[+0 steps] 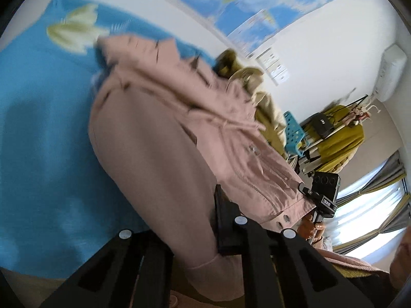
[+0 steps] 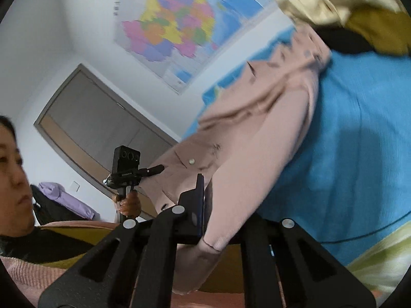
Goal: Fold large clothes
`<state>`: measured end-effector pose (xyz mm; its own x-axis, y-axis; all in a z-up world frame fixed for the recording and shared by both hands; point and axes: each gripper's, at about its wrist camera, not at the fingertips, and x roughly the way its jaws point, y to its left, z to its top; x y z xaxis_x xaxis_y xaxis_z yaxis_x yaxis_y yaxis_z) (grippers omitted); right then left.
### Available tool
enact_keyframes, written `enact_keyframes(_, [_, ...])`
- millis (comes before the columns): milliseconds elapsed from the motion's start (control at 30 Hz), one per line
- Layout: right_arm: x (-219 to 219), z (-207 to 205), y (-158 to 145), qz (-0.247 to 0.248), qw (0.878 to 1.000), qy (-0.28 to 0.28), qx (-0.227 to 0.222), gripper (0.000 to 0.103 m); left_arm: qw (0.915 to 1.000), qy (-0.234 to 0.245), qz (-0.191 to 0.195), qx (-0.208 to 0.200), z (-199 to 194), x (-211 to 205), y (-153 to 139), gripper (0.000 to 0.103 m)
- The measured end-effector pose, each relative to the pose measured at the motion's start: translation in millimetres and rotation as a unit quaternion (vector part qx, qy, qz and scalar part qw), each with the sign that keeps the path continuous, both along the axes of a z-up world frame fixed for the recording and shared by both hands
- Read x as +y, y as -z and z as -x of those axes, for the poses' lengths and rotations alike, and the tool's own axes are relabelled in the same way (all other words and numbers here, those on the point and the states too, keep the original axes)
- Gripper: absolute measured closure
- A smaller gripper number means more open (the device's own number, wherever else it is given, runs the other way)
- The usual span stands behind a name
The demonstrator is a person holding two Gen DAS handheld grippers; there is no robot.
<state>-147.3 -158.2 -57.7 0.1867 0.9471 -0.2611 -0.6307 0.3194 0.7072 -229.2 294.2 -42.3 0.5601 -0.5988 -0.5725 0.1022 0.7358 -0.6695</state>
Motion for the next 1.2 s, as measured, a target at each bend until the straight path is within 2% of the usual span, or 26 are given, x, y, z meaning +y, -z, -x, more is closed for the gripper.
enact_keyframes(200, [-5.1,19.4,-33.5,-0.051,0.998,-0.01,-0.036,0.095,0.9982,-0.011,0.039,-0.044,18.8,13.7,-27.0,0.095])
enact_keyframes(300, [-2.2,22.0,-47.4,-0.059,0.997,-0.006,-0.052,0.095,0.9948,-0.01,0.056,-0.084,23.9,17.6,-43.8,0.095])
enact_keyframes(367, [-3.4,18.7,-52.8,-0.06,0.997,0.003,-0.056,0.095,0.9949,-0.014,0.048,-0.088,18.7,15.5,-52.3,0.095])
enact_keyframes(533, [-1.5,-1.1,-60.5,-0.076,0.996,0.018,-0.052,0.095,0.9941,-0.023,0.062,-0.085,-2.3,25.7,-58.6,0.095])
enact_keyframes(767, [9.5,-33.7,-72.0,-0.076,0.995,0.036,-0.043,0.096,0.9951,-0.024,0.048,-0.082,-29.8,37.6,-71.0,0.095])
enact_keyframes(900, [17.0,-51.7,-84.4,-0.065,0.996,0.043,-0.054,0.096,0.9959,-0.024,0.02,-0.085,-49.6,38.2,-86.4,0.095])
enact_keyframes(1200, [28.9,-103.5,-98.6,-0.054,0.995,0.061,-0.049,0.096,0.9965,-0.026,-0.012,-0.079,-95.9,42.3,-104.9,0.095])
